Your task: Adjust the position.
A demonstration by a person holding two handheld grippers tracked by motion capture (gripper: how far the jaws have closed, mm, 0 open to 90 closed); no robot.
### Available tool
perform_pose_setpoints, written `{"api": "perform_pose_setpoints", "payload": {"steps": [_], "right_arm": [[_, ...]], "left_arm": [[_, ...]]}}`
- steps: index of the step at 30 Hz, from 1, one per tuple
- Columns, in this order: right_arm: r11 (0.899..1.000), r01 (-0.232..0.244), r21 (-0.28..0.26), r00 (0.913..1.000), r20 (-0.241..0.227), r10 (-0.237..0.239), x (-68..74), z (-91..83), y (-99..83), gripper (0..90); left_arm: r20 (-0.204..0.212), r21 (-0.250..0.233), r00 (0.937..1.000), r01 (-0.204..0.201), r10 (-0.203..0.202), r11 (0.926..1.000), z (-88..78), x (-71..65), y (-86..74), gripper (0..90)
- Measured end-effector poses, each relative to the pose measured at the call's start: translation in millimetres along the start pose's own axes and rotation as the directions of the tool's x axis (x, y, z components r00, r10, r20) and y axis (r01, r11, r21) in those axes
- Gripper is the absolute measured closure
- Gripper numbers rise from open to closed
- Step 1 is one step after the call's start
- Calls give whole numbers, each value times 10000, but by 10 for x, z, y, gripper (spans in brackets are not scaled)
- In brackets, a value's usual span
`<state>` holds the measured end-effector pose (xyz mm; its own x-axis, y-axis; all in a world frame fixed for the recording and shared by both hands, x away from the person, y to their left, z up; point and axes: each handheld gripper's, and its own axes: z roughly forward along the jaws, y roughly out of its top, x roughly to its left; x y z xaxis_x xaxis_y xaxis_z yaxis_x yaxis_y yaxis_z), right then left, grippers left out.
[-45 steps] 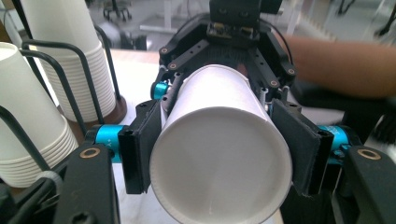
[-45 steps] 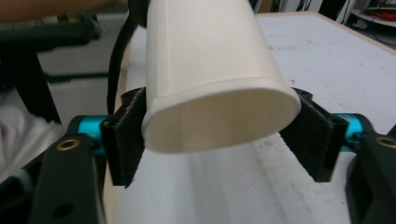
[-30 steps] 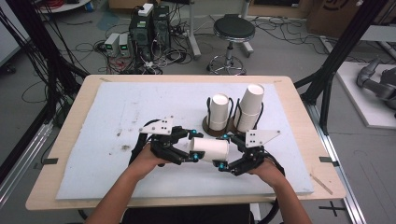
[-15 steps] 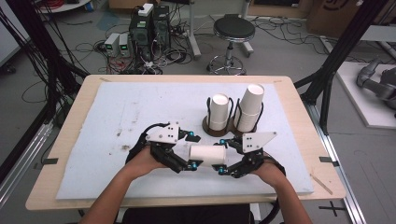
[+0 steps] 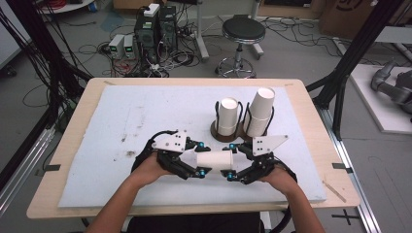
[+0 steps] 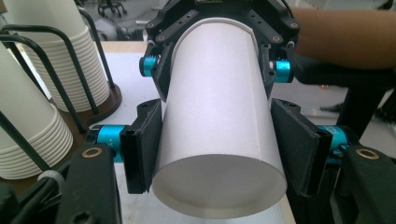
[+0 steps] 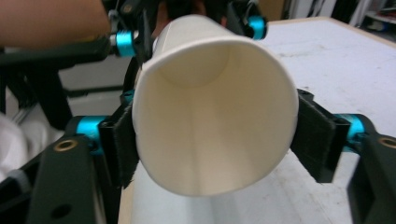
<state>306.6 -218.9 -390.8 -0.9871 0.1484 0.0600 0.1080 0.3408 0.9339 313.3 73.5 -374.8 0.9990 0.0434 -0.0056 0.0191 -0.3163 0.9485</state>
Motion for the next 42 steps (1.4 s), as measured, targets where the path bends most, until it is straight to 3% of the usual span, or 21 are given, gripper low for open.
{"api": "perform_pose_setpoints", "payload": {"steps": [4,7,11,14,21,25,26,29,35,39,42], "right_arm": [[9973,-531,-498,9983,193,541,-16,-35,-6,212],[9953,-608,-748,9979,167,622,-13,-37,-3,206],[9948,-554,-852,9984,37,559,-7,-25,0,208],[9961,-346,-817,9993,-139,336,1,-27,2,274],[9989,117,-446,9997,-216,-127,4,-25,-2,321],[9998,171,-134,9997,-162,-173,2,-3,-8,323],[9998,140,-106,9998,-152,-142,4,0,-8,323],[9999,104,55,9997,-230,-103,8,12,-1,324],[9995,134,292,9997,-208,-128,22,28,7,334],[9997,68,256,9998,-195,-63,19,25,7,323],[9993,-376,-91,9991,-183,374,7,25,2,275]], "left_arm": [[-44,-755,9996,287,-292,9967,-14,9,-54,367],[97,-1425,9986,530,-522,9884,-14,21,-103,366],[256,-1631,9979,632,-598,9846,24,8,-143,365],[308,-1620,9977,640,-598,9847,39,10,-158,366],[213,-803,9978,645,-630,9947,65,-10,-168,358],[-379,126,9990,247,-242,9996,80,-49,-119,284],[-401,475,9992,-17,36,9989,87,-60,-100,283],[-398,1023,9985,-336,379,9942,117,-74,-65,283],[-158,1162,9989,-427,448,9923,175,-69,-88,351],[-91,1051,9999,-133,144,9944,199,-62,-126,360],[-199,680,9997,151,-138,9976,203,-49,-150,358]]}}
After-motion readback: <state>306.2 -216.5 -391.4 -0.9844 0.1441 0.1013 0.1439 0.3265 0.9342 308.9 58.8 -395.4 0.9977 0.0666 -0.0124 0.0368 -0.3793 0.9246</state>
